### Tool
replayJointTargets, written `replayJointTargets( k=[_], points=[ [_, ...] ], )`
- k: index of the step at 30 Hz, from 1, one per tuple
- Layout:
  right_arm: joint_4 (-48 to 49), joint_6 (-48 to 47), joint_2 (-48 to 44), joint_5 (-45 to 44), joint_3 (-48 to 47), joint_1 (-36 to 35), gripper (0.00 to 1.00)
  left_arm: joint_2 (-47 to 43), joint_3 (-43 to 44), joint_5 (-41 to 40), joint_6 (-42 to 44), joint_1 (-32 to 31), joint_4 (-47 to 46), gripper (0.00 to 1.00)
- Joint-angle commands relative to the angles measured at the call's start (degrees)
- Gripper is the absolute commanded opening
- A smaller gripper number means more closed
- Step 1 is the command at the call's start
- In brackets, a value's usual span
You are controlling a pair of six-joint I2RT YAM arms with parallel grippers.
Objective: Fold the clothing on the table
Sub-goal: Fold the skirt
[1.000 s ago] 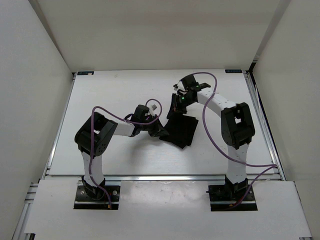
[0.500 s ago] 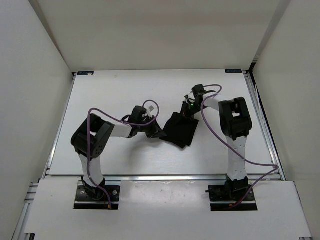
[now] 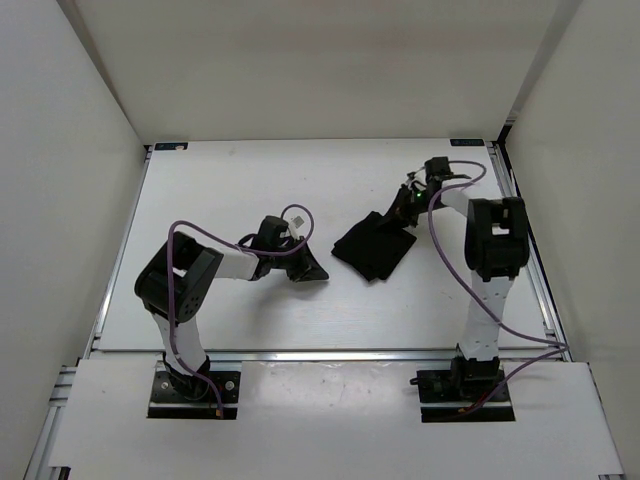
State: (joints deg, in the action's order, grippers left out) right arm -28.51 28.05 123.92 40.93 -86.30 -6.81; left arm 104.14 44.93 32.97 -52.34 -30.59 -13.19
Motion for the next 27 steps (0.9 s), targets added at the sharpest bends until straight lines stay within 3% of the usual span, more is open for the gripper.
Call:
replayJointTargets(
  k=[1, 8, 22, 27],
  points=[
    [1.0, -1.0, -10.4, 0.7, 2.9, 1.2, 0.10, -2.9, 1.3, 2.2, 0.3, 0.4, -0.2, 0.03],
    [5.6, 0.7, -20.3, 0.1, 17.3, 0.1, 0.12, -7.5, 1.0, 2.7, 2.7, 3.0, 2.9, 0.09],
    [16.6, 5.8, -9.8, 3.5, 28.8, 0.7, 0.09, -15.8, -7.0, 5.0, 3.7, 8.1, 4.3, 0.12],
    [13.8, 3.9, -16.7, 4.4, 31.0, 1.7, 0.09, -18.4, -8.8, 6.3, 3.4, 9.8, 3.8, 0.16]
  ],
)
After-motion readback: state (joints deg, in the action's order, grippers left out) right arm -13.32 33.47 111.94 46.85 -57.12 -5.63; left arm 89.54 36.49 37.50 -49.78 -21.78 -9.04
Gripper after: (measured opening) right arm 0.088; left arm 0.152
